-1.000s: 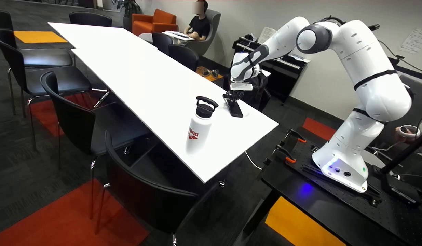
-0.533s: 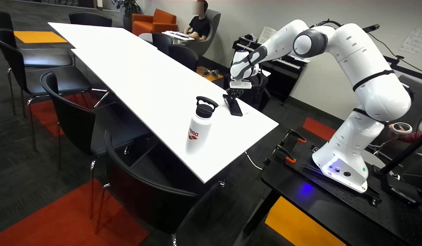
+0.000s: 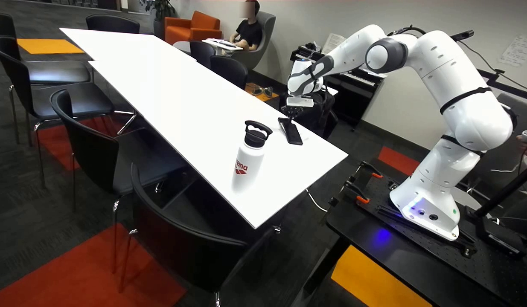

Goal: Slide the cover over the calculator.

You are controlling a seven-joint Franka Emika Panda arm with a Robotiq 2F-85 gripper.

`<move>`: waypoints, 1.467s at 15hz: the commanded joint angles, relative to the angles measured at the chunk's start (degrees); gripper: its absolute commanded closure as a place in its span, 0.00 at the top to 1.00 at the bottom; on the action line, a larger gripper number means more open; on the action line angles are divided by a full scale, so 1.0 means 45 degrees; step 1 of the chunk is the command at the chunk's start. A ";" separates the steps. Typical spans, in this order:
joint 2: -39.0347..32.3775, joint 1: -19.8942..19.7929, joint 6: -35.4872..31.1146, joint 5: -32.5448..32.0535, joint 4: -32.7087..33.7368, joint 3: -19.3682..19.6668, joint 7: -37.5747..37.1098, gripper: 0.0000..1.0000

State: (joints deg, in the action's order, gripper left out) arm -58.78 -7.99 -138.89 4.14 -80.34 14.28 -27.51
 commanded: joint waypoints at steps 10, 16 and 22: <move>0.5228 -0.0023 0.3474 -0.0506 -0.7088 -0.1489 0.5177 0.00; 0.4549 0.0922 -0.0042 -0.0730 -0.8595 -0.1380 0.4001 0.00; 0.4111 0.1211 -0.3438 -0.0266 -0.9355 -0.1241 0.3066 0.00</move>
State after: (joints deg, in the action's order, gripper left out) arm -40.75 -2.99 -149.61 1.96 -120.51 7.82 -11.88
